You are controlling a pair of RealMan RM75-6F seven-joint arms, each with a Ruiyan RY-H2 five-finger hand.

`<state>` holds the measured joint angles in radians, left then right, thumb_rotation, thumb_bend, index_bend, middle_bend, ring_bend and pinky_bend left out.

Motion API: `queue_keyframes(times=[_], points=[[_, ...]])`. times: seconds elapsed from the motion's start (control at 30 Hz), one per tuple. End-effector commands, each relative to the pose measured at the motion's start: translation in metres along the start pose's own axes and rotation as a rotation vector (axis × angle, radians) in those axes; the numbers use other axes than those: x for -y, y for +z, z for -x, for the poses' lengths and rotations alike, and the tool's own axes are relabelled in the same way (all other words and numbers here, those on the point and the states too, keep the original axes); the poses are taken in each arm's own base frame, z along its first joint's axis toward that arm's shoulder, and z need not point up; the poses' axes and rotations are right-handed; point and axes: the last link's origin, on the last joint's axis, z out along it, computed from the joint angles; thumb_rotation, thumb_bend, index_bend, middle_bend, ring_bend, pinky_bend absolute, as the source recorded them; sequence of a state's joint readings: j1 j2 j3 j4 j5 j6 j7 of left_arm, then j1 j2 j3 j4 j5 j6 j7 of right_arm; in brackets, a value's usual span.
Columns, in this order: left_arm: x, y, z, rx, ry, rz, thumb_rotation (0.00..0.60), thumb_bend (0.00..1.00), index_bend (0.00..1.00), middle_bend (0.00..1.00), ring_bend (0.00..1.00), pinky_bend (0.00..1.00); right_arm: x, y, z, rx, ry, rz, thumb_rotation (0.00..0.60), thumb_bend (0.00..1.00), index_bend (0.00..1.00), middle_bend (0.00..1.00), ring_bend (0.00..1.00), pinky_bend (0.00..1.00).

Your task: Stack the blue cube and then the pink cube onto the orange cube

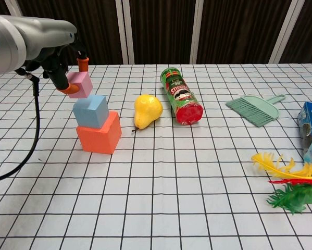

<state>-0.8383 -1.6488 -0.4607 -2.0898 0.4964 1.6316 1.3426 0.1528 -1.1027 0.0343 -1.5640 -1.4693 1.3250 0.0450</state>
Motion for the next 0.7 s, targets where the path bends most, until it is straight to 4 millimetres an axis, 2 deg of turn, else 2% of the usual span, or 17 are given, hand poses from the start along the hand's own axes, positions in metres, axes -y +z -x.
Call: queue_keyframes(times=[0.03,0.7], points=[[0.0,0.003,0.001,0.005,0.007,-0.005,0.6,0.4,0.44,0.94,0.69,0.78,0.0,0.001,0.001,0.003,-0.002,0.0,0.6,0.3,0.17,0.2,0.22,0.19],[-0.011,0.007,0.011,0.002,0.045,0.003,0.6,0.4,0.44,0.94,0.69,0.78,0.0,0.001,0.001,0.006,-0.003,0.002,0.6,0.3,0.18,0.2,0.22,0.19]])
